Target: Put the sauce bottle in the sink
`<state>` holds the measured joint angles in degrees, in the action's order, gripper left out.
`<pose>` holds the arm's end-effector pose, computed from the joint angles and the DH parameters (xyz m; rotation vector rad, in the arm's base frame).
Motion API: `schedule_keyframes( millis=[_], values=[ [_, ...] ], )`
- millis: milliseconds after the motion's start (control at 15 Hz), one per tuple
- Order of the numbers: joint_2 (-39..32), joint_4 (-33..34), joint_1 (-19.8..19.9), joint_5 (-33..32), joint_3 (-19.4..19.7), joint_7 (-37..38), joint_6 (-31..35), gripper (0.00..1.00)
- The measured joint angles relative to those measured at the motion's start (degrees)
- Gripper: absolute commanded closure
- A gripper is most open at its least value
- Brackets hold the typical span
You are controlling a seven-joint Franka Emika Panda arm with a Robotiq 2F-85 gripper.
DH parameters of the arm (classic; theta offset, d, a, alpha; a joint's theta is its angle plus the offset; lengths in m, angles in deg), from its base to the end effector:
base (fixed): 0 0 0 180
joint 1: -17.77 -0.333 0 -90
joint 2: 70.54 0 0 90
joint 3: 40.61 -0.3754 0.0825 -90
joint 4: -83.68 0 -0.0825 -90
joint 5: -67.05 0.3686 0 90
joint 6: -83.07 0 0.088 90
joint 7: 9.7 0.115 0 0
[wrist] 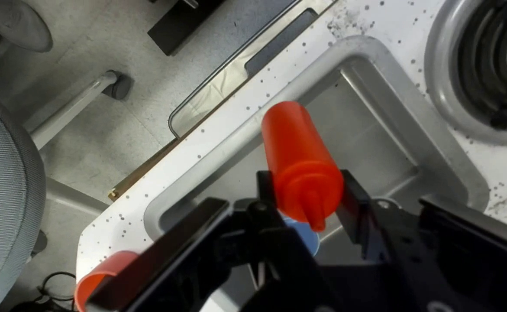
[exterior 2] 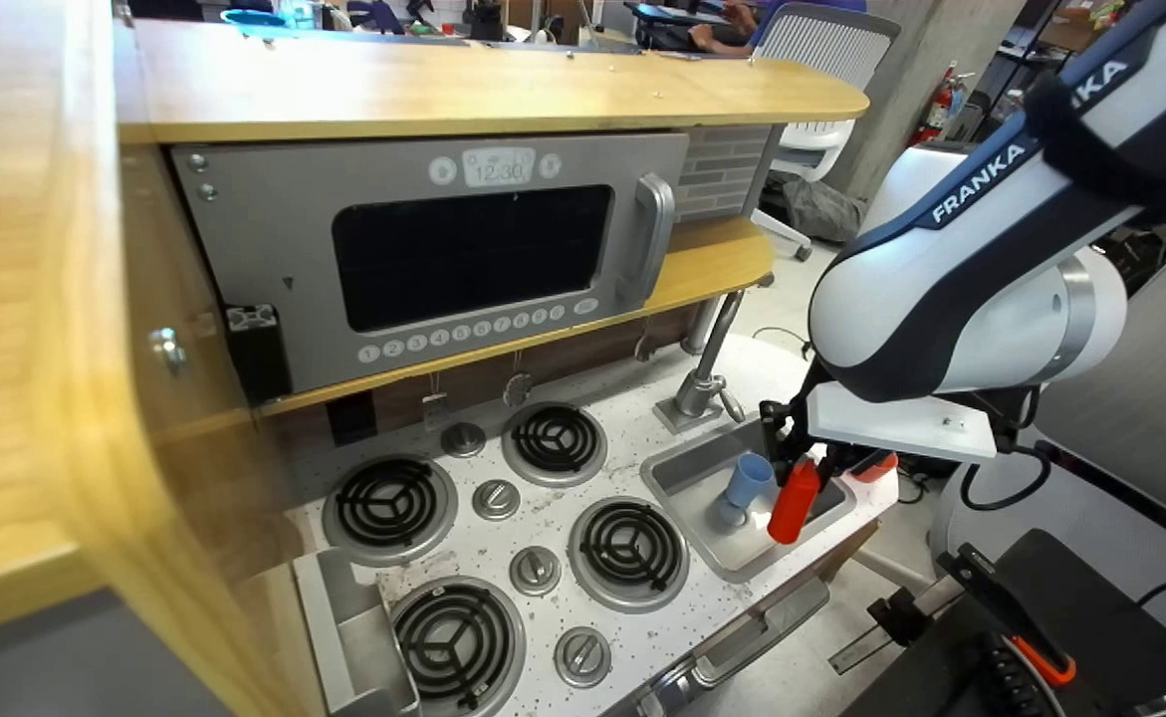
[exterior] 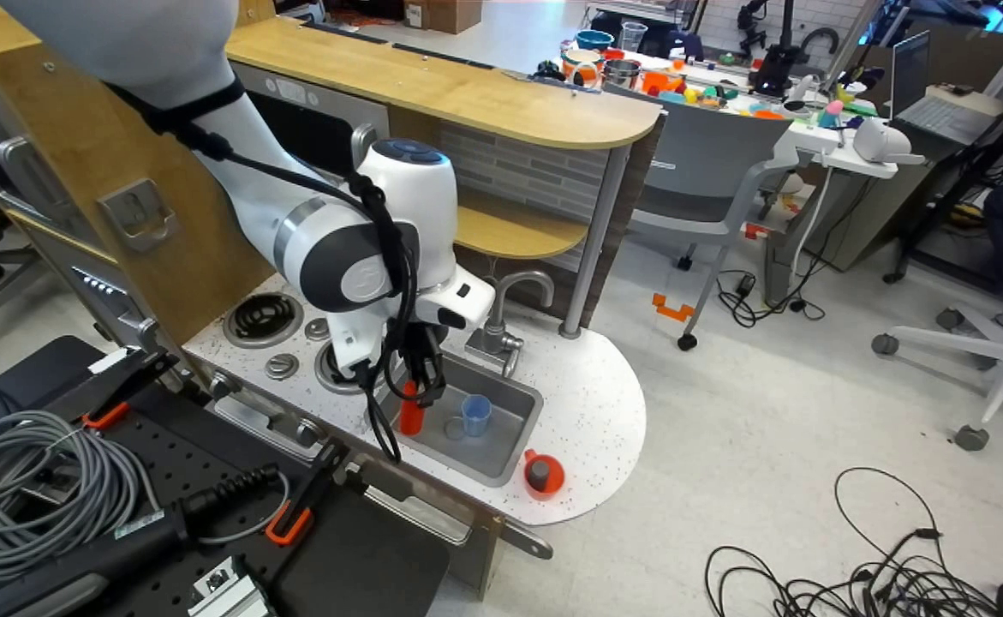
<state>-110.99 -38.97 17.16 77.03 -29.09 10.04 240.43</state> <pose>0.5594 -0.1151 0.1214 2.8985 -0.9881 -0.1098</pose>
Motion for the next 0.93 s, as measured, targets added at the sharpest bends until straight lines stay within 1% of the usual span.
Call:
schedule_keyframes(
  millis=[200, 467, 733, 933],
  values=[
    [-0.4, -0.7, -1.3, -2.8, 0.1, -0.1, 0.5, 0.87],
    [-1.9, -0.7, -3.5, -6.5, 0.9, -0.1, 3.3, 0.87],
    [-3.7, -0.3, -5.5, -7.5, 2.2, -0.1, 5.8, 0.87],
    [-5.5, 1.3, -5.8, -7.5, 3.2, -0.1, 7.0, 0.87]
  ],
)
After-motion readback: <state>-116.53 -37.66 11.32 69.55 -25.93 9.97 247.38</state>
